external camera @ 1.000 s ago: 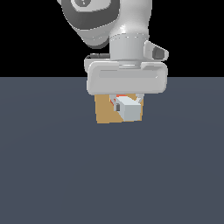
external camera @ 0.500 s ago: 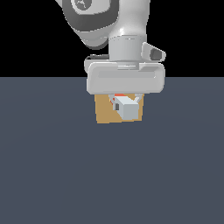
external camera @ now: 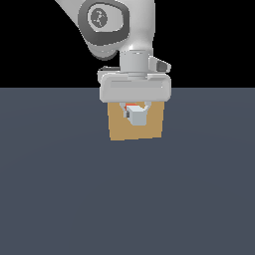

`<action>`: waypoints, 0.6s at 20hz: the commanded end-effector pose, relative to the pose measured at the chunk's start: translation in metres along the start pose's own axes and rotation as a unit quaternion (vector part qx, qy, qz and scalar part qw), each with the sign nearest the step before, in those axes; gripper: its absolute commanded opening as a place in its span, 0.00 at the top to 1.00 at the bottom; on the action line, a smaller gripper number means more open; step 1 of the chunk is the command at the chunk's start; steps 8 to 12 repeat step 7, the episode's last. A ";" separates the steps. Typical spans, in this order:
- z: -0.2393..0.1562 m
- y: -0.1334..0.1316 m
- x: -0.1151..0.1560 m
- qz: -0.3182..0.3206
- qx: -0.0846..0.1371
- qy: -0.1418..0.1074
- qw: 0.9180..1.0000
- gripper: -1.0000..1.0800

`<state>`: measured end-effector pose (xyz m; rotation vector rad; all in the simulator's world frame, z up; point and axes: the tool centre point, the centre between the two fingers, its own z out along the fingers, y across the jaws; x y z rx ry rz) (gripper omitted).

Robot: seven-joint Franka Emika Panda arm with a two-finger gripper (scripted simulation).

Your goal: Insert the peg into the horizontal hole in a box.

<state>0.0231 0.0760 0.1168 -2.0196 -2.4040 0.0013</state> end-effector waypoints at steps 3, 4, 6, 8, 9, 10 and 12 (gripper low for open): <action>-0.002 0.001 0.023 0.001 -0.002 0.000 1.000 1.00; -0.002 0.002 0.026 0.001 -0.002 0.000 1.000 1.00; -0.002 0.003 0.029 0.001 -0.002 0.000 1.000 1.00; -0.002 0.003 0.029 0.001 -0.002 0.000 1.000 1.00; -0.002 0.003 0.029 0.001 -0.002 0.000 1.000 1.00; -0.002 0.003 0.029 0.001 -0.002 0.000 1.000 1.00; -0.002 0.003 0.029 0.001 -0.002 0.000 1.000 1.00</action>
